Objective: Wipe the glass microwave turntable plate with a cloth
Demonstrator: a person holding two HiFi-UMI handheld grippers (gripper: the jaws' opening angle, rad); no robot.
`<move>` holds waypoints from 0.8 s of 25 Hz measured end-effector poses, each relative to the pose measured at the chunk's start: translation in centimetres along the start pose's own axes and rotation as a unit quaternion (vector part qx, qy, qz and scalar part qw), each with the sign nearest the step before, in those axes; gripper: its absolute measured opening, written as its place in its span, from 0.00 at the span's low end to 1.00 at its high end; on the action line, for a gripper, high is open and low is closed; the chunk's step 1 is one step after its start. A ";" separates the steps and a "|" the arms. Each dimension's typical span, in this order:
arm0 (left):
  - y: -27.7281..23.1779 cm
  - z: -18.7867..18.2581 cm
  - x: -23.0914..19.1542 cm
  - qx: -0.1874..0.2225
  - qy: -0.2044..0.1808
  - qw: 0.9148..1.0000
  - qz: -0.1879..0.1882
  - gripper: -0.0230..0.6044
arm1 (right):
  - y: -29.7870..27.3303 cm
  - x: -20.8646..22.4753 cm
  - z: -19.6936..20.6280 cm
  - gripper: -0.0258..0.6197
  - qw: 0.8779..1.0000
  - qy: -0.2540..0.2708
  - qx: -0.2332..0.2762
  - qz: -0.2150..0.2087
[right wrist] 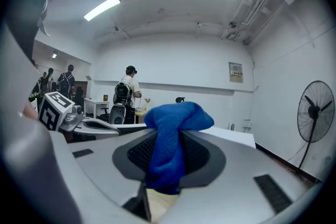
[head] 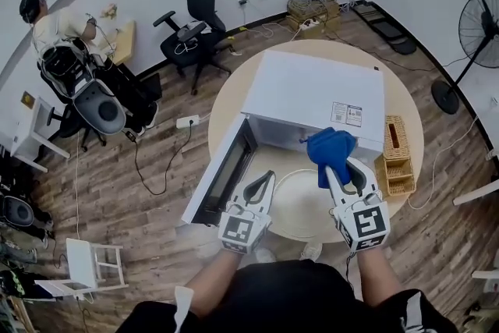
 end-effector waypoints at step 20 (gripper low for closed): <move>1.5 -5.9 0.0 0.063 -0.013 0.998 0.007 0.05 | 1.9 0.2 -4.4 0.18 0.996 0.046 0.064 0.033</move>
Point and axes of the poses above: the fingertips, and each gripper's own axes: y backward along the fingers, x to its right, z out of its underside, the point moved 7 cm from there along y, backward along the fingers, and after that the axes turned 7 degrees about y, right-handed, at the moved point
